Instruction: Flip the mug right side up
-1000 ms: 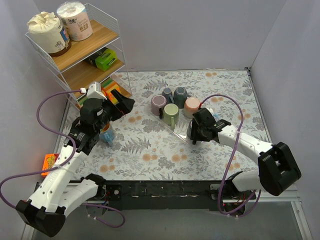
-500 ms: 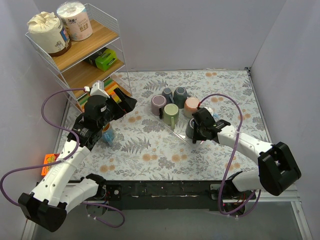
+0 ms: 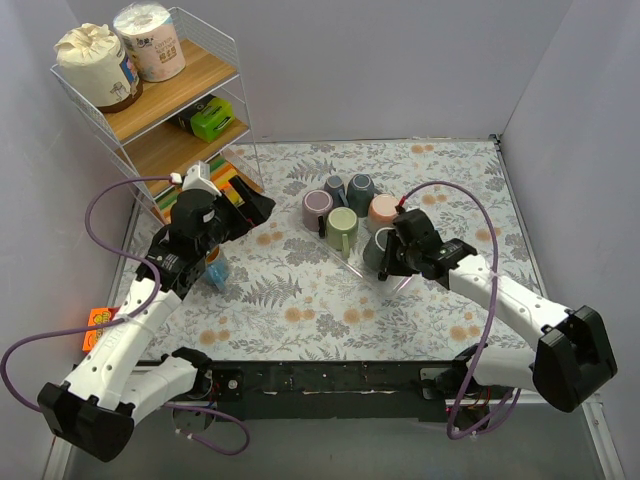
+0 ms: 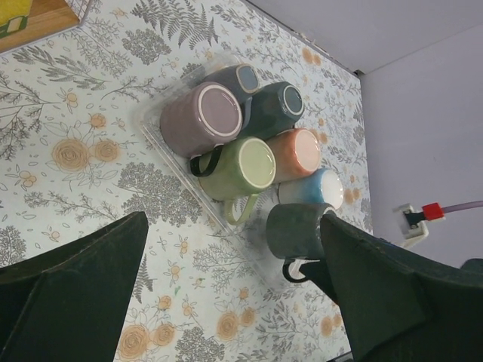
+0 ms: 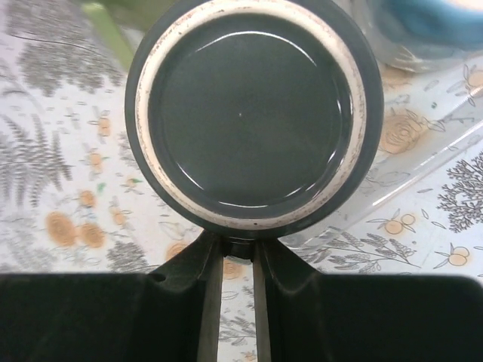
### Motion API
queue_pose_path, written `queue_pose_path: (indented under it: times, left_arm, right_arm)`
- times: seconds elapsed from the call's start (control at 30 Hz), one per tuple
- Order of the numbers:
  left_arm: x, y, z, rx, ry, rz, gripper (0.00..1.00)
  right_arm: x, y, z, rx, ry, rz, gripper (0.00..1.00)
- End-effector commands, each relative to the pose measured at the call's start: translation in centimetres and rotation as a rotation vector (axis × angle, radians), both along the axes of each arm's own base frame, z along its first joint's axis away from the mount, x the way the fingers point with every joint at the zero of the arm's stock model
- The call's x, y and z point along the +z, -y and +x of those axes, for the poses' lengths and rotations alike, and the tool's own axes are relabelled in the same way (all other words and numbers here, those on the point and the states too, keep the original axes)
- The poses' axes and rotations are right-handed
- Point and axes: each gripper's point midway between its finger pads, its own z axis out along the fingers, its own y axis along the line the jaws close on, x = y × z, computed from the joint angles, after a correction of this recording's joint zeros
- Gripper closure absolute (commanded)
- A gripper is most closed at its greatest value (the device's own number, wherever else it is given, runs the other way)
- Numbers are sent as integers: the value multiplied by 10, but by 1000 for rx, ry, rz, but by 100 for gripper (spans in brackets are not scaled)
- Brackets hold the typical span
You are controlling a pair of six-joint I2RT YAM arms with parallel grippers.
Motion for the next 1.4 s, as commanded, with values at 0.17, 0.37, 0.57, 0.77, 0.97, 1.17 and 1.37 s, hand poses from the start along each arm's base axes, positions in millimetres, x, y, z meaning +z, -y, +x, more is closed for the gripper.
queue_pose_path:
  times: [0.17,0.37,0.57,0.77,0.97,1.17,1.37]
  left_arm:
    - [16,30,-6,-146,16,-94,2]
    - [24,71,-32,-416,56,-246,2]
    - [25,83,-50,-487,61,-426,3]
    - [29,93,-63,-558,44,-566,11]
    - [35,104,-78,-686,50,-717,17]
    - [35,117,-82,-754,31,-780,18]
    - [42,129,-80,-798,55,-795,21]
  right_arm:
    - [117,-43,17,69,205,299,99]
    - [165,-64,12,129,262,493,99]
    - [210,-80,13,150,303,707,99]
    - [243,-92,15,178,342,871,99]
    - [257,-105,10,208,311,1027,99]
    - [264,-110,7,215,282,1147,99]
    - [273,-112,6,208,261,1257,99]
